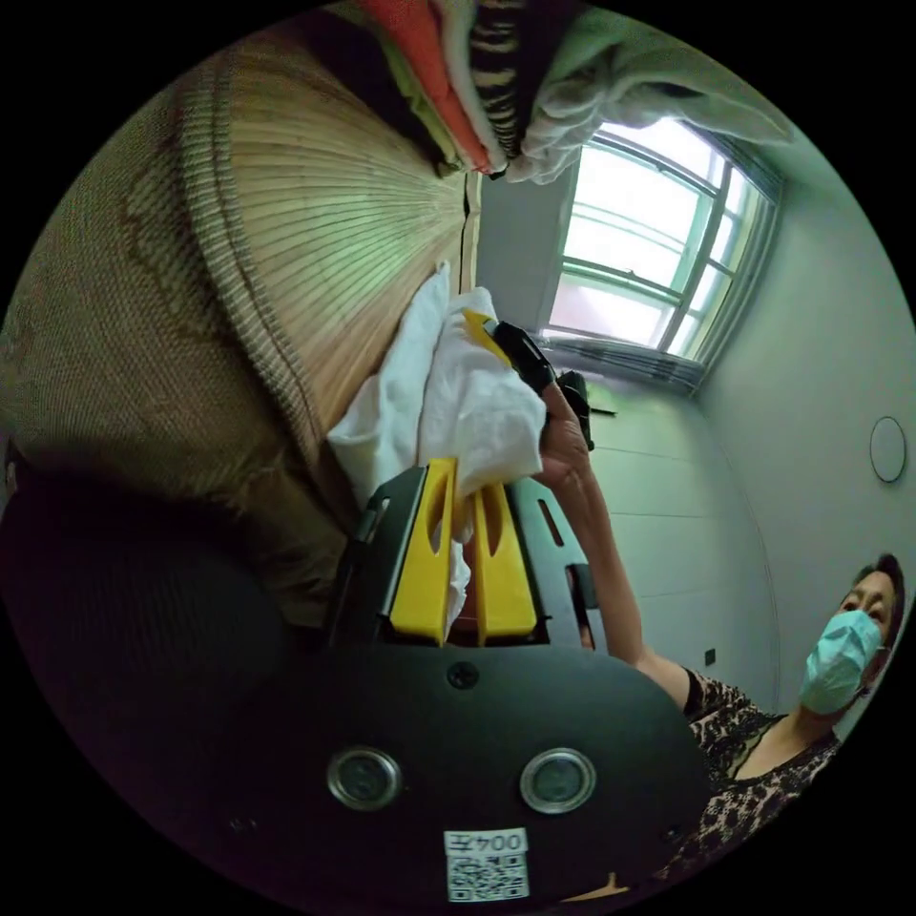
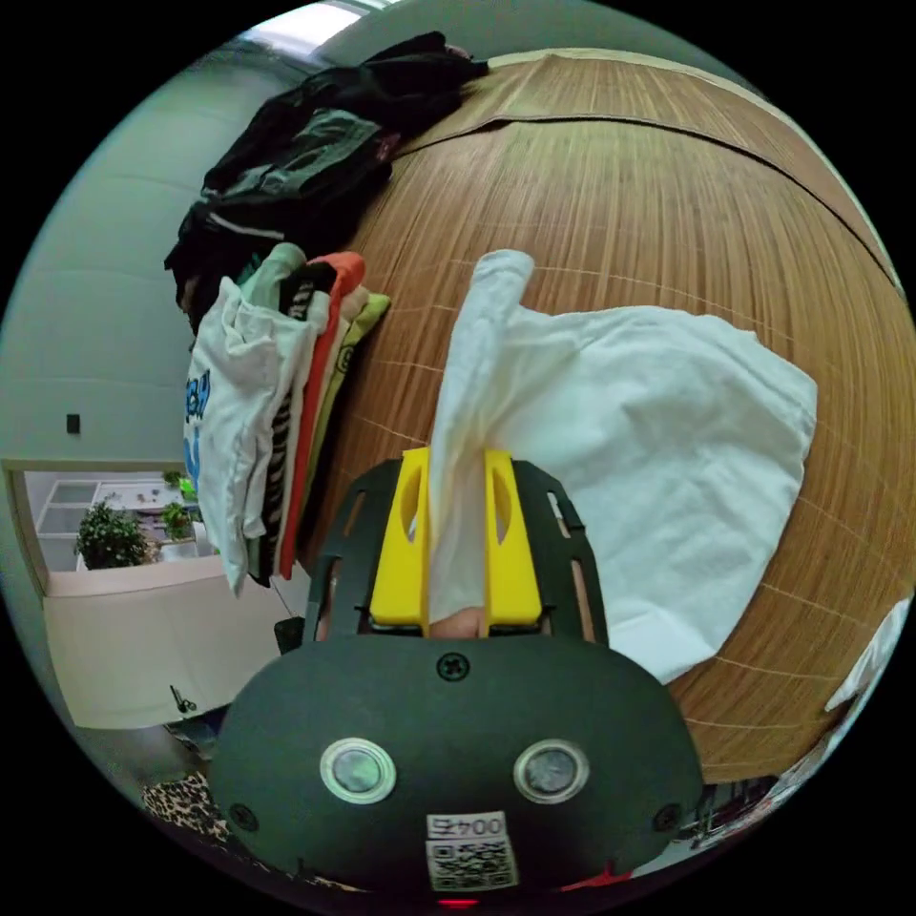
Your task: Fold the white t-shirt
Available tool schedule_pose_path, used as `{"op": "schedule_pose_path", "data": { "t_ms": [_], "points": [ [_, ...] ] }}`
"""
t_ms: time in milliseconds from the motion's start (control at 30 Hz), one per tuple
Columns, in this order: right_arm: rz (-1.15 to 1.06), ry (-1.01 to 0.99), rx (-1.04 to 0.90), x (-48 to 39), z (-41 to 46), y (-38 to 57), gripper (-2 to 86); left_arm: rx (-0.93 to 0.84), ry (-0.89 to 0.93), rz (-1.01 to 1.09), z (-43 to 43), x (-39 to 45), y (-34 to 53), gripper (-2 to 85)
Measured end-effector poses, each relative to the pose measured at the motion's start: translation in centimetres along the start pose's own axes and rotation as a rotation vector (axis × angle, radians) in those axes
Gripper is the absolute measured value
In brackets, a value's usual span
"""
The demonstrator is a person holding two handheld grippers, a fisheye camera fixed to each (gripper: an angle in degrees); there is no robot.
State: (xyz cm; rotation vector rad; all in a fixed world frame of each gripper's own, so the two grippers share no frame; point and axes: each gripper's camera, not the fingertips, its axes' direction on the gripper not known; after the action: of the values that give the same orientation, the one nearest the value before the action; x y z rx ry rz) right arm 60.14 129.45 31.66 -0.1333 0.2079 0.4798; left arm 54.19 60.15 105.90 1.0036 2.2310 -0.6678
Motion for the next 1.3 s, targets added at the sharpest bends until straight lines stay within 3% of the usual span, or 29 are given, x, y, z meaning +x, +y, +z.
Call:
{"op": "schedule_pose_path", "data": {
  "t_ms": [100,200,367,600,867,1067,1167,1300],
  "points": [
    [-0.078,0.05,0.018,-3.4,-1.1,0.9,11.0,-0.009,-0.009,-0.025,-1.4,0.3,-2.0,2.8],
    [-0.202,0.185,0.163,-7.8,-5.2,4.9,10.8,-0.001,0.03,-0.086,-2.9,0.3,-3.6,7.3],
    [-0.425,0.482,0.569,-14.9,-9.4,19.4,12.0,0.04,0.078,-0.124,-6.8,1.2,-4.7,12.2],
    [-0.448,0.533,0.462,-17.4,-0.9,29.9,12.6,0.078,0.1,-0.151,-12.3,1.3,-4.6,13.5],
    [-0.616,0.89,0.363,-25.1,10.0,30.6,19.8,0.02,0.055,-0.1,-12.1,3.3,-6.9,12.6],
    [-0.589,1.058,0.389,-27.5,12.6,29.7,14.0,0.013,-0.02,-0.081,-11.8,4.4,-7.9,6.5],
    [-0.553,1.089,0.437,-27.2,11.0,30.7,8.0,0.022,-0.043,-0.06,-11.7,5.0,-7.6,4.7],
    [-0.428,1.048,0.492,-23.7,7.4,34.0,6.4,-0.005,-0.054,-0.039,-11.0,5.6,-6.9,4.0]
  ]
}}
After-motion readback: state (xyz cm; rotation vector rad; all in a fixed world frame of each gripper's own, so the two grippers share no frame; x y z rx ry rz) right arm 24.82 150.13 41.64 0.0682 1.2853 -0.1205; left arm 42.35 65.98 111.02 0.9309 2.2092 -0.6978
